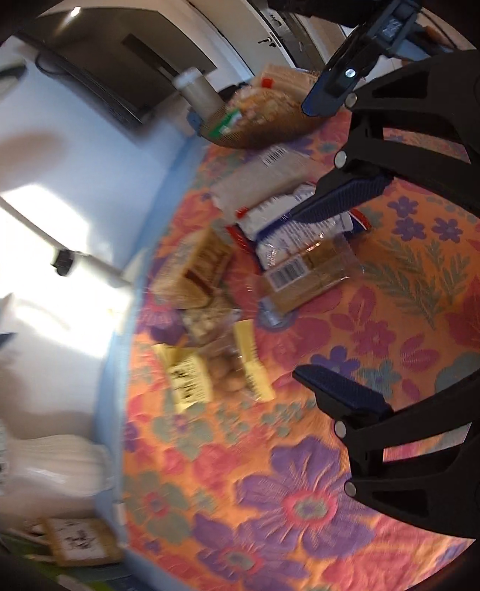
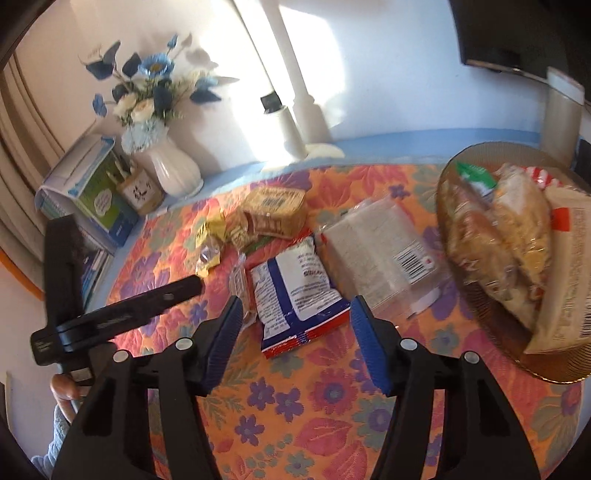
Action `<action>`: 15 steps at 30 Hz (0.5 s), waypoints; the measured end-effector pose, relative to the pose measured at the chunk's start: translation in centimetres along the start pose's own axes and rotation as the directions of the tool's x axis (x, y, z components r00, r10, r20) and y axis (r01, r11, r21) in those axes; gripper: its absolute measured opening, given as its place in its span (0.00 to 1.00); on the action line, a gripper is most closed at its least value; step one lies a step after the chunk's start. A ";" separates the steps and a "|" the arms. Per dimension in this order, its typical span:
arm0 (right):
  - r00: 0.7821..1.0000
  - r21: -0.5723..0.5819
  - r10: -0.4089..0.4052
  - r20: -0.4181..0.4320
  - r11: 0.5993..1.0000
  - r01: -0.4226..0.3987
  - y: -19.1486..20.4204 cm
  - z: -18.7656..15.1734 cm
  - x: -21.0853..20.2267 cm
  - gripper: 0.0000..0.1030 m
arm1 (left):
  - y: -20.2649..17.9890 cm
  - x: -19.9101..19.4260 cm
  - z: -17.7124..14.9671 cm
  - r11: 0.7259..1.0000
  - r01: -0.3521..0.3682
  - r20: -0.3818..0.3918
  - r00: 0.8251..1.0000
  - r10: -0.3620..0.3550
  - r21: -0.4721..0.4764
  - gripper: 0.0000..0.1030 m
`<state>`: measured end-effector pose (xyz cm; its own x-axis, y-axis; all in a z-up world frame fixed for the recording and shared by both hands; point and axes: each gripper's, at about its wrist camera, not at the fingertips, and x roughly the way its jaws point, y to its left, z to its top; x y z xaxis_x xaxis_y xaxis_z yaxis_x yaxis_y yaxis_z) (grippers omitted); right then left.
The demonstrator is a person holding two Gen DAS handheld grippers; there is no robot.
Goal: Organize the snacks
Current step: 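Move both open grippers back over the remaining snacks on the table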
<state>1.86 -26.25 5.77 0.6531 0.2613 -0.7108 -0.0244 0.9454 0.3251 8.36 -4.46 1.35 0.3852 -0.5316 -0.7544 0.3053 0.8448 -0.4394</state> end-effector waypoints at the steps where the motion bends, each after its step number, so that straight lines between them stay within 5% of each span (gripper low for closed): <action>1: 1.000 -0.008 -0.003 -0.012 1.000 0.002 0.1 -0.1 0.5 0.58 | 0.1 1.1 0.0 1.000 -0.004 -0.020 1.000 0.004 -0.013 0.72; 12: 0.998 -0.045 0.024 -0.063 0.999 -0.027 -0.4 0.2 3.9 0.59 | -0.6 4.6 0.2 0.997 -0.078 -0.037 0.996 0.079 0.021 0.71; 15: 0.996 -0.060 0.036 -0.077 0.997 -0.041 -0.2 0.2 4.9 0.60 | -1.2 4.8 0.4 0.984 -0.158 -0.033 0.986 0.161 0.082 0.55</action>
<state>5.19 -25.24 2.31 0.5915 0.3098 -0.7444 -0.0964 0.9438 0.3162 10.20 -8.07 -1.54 0.4004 -0.3862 -0.8310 0.3109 0.9103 -0.2732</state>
